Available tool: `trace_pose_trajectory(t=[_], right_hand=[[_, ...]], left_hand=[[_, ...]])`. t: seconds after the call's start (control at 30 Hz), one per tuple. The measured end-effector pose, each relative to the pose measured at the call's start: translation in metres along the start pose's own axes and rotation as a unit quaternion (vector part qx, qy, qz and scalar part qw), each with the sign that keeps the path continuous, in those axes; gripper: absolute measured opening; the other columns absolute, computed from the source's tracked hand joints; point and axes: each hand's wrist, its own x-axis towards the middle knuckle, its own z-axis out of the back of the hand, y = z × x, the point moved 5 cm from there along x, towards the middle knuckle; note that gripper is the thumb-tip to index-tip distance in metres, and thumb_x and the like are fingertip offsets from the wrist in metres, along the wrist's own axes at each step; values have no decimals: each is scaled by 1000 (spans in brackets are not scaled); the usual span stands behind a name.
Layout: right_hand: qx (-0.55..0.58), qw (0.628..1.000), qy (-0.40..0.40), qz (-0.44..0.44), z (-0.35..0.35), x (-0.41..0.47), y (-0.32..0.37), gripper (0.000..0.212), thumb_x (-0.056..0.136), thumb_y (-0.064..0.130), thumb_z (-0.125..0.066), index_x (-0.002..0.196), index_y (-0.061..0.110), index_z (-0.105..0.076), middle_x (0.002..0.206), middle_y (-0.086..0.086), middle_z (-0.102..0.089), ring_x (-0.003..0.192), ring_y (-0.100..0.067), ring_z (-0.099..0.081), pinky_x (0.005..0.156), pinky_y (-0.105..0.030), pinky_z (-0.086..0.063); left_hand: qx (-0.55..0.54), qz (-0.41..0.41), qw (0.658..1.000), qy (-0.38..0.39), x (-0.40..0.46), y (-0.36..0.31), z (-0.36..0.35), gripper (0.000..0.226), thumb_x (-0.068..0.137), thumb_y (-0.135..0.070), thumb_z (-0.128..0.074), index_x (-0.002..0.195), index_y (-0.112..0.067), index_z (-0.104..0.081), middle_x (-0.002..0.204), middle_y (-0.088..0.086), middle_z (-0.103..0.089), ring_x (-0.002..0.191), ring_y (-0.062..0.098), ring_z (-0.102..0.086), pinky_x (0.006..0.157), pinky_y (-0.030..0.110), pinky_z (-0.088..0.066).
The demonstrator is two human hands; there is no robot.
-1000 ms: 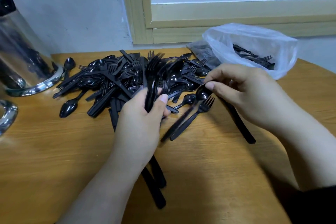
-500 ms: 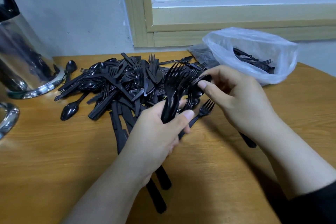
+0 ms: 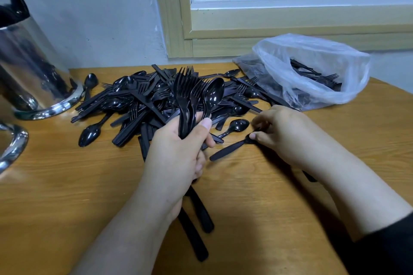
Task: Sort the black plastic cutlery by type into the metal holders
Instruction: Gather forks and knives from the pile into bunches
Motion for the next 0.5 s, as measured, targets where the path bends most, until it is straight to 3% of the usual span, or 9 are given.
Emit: trace_pose_trajectory(t=[0.1,0.2,0.3,0.4,0.5], right_hand=[[2,1000,7,-5,0,0,-1,23,88,39,-73,107,26,-71,108,3,-60,101,-18,-60,87,-29,-46],[23,1000,9,-1,1,-1,-1,11,88,36,-74,92,27,-70,98,7,-55,93,-15,-57,76,-27,-38],[28,999,28,13,1,-4,2,14,88,38,-73,82,28,-66,94,9,-53,91,-12,-55,77,-29,-39],[26,999,23,25,3,-5,5,16,89,45,-70,85,30,-65,94,10,-54,91,-12,-55,83,-32,-45],[35,999,41,8,5,-7,5,22,85,50,-72,91,29,-66,95,11,-60,87,-9,-57,78,-29,-44]], left_hand=[[6,-16,1000,-5,0,-3,1,14,104,-27,-58,100,-24,-71,76,2,-66,45,15,-40,42,25,-32],[14,-23,1000,-14,1,-3,2,14,104,-28,-58,106,-28,-71,75,-1,-66,46,15,-41,44,26,-33],[18,-29,999,-25,1,-4,3,13,103,-27,-59,106,-26,-71,72,-1,-63,47,15,-42,43,27,-34],[23,-45,998,-34,2,-7,3,12,103,-25,-59,107,-26,-71,71,0,-62,47,15,-42,42,25,-36],[24,-46,998,-36,1,-8,4,14,103,-25,-59,110,-26,-71,71,0,-62,47,15,-41,42,24,-35]])
